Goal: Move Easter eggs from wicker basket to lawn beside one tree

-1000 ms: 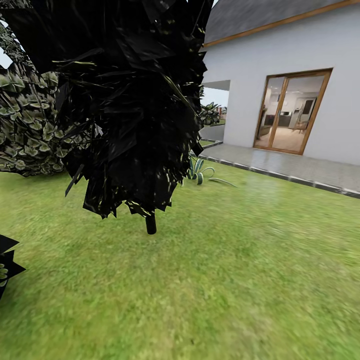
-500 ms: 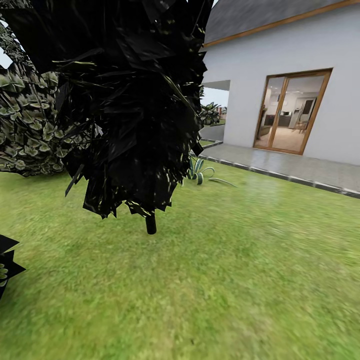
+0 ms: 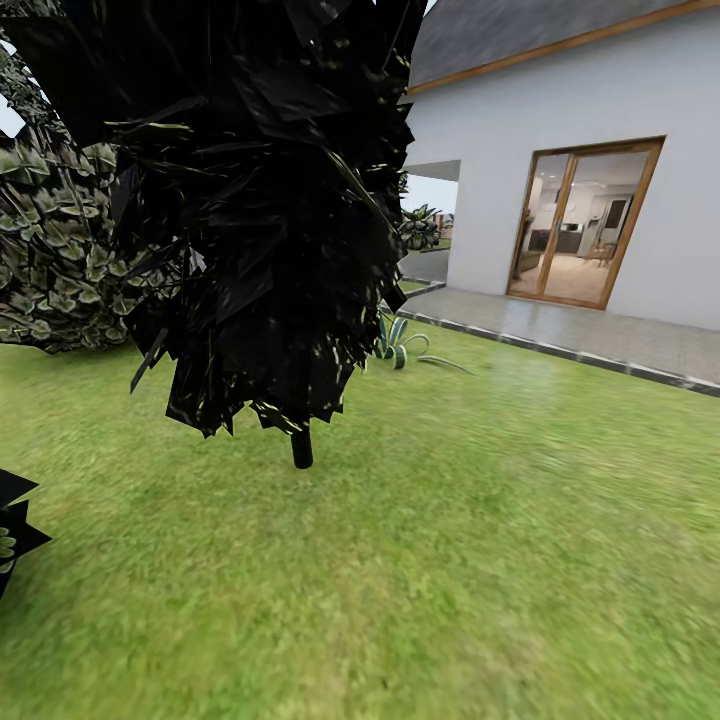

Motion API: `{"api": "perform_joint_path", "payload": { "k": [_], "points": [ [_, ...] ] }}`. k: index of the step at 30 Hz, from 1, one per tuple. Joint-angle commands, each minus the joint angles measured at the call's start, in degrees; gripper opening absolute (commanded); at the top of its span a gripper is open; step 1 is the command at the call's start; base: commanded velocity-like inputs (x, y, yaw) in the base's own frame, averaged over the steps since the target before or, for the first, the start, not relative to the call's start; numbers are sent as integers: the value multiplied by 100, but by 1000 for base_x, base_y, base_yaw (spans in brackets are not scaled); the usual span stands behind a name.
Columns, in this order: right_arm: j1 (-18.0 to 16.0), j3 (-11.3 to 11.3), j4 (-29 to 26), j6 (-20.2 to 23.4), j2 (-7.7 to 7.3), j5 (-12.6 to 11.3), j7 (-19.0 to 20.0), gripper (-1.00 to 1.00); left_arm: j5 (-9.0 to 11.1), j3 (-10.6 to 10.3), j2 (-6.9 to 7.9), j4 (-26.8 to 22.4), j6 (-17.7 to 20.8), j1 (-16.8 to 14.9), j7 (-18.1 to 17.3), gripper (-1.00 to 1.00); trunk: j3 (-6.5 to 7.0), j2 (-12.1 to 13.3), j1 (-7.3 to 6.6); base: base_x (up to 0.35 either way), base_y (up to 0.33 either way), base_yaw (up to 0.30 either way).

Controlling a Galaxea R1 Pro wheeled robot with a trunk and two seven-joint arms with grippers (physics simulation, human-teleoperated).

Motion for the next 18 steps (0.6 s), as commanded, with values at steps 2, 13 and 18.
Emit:
{"api": "perform_joint_path", "payload": {
  "k": [2, 13, 18],
  "points": [
    [-7, 24, 11, 3, 0, 5, 0, 100, 7, 1, 0, -10, -2, 3, -2, 100, -4, -2, 0, 0, 0, 0],
    [-7, 24, 11, 3, 0, 8, 1, 100, 7, 1, -1, -10, -2, 3, 3, 100, -4, -2, 0, 0, 0, 0],
    [-7, 24, 11, 3, 0, 8, 0, 100, 7, 1, 0, -11, -2, 3, 1, 100, -4, -2, 0, 0, 0, 0]
  ]
}}
